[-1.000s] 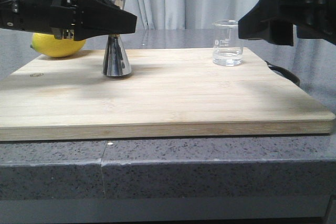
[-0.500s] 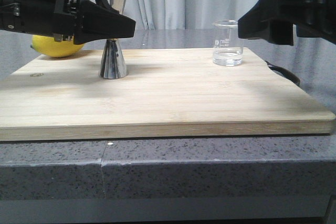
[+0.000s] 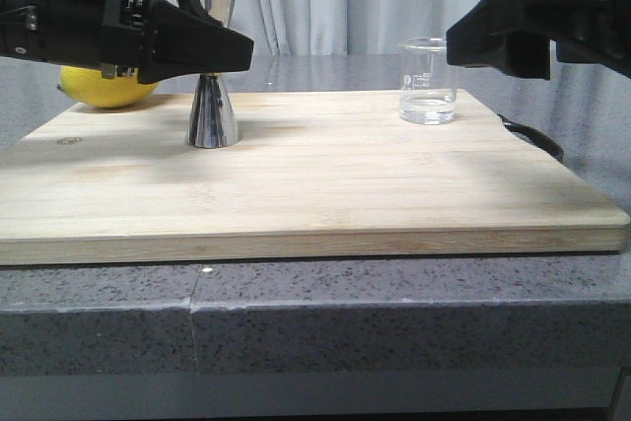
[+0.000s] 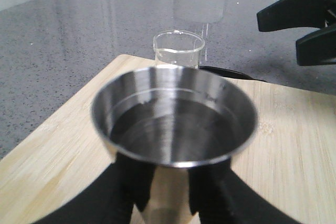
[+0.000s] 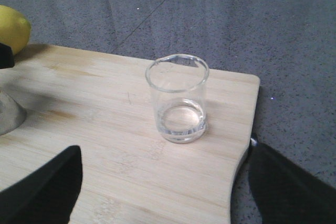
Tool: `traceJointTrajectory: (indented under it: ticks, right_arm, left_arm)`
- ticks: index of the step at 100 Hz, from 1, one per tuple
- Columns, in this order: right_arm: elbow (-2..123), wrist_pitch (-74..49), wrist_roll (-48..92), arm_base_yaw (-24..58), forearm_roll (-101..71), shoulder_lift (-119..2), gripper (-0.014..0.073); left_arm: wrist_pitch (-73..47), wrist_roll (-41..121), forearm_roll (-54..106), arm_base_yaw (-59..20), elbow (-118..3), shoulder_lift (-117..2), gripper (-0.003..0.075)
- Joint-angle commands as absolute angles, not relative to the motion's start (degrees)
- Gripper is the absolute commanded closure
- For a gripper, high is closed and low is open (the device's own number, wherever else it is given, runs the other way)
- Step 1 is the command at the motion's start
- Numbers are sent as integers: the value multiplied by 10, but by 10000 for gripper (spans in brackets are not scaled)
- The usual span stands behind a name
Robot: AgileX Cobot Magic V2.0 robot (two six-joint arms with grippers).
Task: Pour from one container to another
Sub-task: 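Release the jigger and withdraw both grippers upward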
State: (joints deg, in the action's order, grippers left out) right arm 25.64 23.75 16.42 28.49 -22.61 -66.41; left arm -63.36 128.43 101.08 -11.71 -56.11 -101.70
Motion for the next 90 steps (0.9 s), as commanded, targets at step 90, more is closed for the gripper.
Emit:
traceJointTrajectory:
  ticks: [90]
  right_arm:
    - [448,-343,208,98,-164,-507,13]
  left_arm:
    - [-468,810,584,-120,-576,-792,236]
